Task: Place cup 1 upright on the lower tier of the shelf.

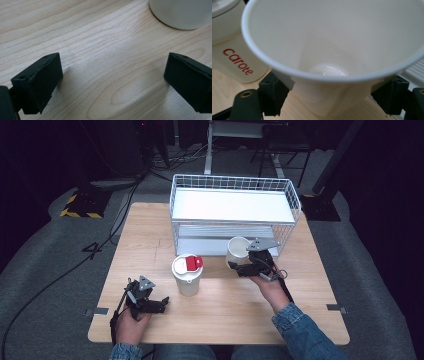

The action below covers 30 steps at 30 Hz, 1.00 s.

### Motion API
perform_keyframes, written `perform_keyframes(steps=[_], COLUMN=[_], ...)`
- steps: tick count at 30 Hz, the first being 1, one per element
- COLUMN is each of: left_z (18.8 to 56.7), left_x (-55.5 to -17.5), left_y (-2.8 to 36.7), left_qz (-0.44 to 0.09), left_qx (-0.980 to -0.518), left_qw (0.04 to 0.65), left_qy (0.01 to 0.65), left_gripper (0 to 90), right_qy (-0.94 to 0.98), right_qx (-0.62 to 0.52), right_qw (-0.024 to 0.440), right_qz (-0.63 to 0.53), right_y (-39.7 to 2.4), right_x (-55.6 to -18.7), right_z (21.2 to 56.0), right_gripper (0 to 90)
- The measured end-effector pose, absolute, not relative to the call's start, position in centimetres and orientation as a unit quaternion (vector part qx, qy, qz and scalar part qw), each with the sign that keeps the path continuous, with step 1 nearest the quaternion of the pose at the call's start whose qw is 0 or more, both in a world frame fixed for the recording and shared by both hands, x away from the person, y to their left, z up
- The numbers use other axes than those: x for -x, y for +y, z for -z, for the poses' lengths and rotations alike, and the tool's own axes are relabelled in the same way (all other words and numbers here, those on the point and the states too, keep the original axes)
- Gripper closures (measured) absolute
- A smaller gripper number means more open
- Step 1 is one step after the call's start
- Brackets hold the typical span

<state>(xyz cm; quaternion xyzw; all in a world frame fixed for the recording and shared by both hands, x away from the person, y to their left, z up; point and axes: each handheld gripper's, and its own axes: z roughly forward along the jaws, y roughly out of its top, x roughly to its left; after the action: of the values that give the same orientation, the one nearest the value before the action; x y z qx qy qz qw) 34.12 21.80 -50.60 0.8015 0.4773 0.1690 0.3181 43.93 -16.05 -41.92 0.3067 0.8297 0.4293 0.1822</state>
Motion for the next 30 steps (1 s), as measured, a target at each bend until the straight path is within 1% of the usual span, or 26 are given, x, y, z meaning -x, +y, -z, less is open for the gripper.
perform_keyframes(steps=[18, 30], left_z=[50.6, 50.6], left_x=[-34.1, -34.1], left_y=[21.8, 21.8], left_qz=[-0.169, -0.169], left_qx=[-0.801, -0.801], left_qw=[0.318, 0.318], left_qy=[0.477, 0.477], left_gripper=[2.5, 2.5], right_qy=[0.813, 0.792], right_qx=[-0.349, -0.384], right_qw=[0.219, 0.226], right_qz=[-0.411, -0.417], right_y=[-15.8, -15.9], right_x=[-47.9, -50.1], right_z=[43.5, 44.6], right_gripper=[23.1, 23.1])
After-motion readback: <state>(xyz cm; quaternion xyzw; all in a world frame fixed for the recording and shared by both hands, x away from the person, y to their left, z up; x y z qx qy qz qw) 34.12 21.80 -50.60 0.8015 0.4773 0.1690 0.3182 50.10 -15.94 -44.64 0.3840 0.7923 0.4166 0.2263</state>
